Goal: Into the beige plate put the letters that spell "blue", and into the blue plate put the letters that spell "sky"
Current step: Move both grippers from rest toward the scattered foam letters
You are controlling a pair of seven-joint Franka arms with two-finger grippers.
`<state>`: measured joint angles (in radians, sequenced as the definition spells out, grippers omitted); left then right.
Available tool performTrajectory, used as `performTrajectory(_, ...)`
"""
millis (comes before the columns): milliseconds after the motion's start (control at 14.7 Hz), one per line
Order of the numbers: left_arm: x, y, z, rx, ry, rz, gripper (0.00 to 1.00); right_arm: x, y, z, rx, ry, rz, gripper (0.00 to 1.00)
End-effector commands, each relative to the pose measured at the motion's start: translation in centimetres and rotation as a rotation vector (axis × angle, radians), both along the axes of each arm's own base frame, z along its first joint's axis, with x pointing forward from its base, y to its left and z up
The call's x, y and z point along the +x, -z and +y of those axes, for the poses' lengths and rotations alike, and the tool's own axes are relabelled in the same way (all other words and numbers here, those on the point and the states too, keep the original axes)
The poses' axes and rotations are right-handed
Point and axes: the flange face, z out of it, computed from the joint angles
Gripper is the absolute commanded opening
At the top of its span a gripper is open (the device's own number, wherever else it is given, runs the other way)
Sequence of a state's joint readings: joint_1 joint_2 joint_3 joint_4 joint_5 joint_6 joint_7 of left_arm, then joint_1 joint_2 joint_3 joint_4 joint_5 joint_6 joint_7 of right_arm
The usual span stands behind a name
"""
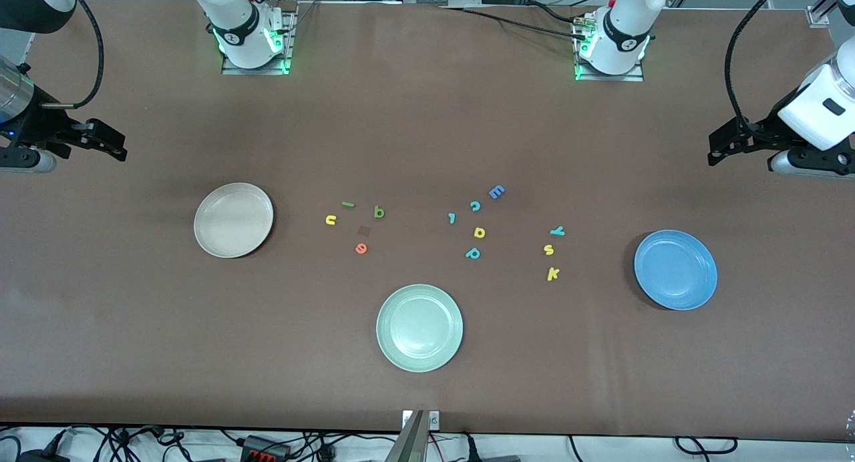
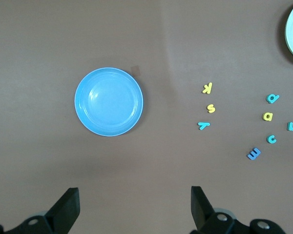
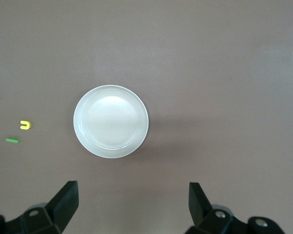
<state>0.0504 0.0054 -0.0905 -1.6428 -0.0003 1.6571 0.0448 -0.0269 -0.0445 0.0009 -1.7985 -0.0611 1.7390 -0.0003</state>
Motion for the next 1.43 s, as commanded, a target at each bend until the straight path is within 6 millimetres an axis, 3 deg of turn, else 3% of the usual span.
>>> performTrajectory(0, 0.1, -0.6, -0.1, 0.017, 0.003, 0.007, 1.00, -0.5, -0.1, -0.2, -0.011, 0.011, 0.000, 1.00)
performTrajectory(679, 0.1, -0.2, -0.1, 0.008, 0.002, 0.025, 1.00, -0.9, -0.2, -0.2, -0.006, 0.001, 0.027, 1.00)
performTrajectory(883, 0.3, 0.3, -1.2, -0.003, 0.013, 0.035, 1.00, -0.9, -0.1, -0.4, -0.003, 0.002, 0.025, 1.00)
performTrajectory(1019, 0.7, 1.4, -2.5, -0.043, 0.023, 0.056, 1.00, -0.8, -0.1, -0.2, 0.000, -0.003, 0.024, 1.00)
performTrajectory(1359, 2.4, 5.0, -3.0, -0.054, 0.025, 0.104, 1.00, 0.5, 2.8, 2.1, 0.001, -0.038, 0.065, 1.00)
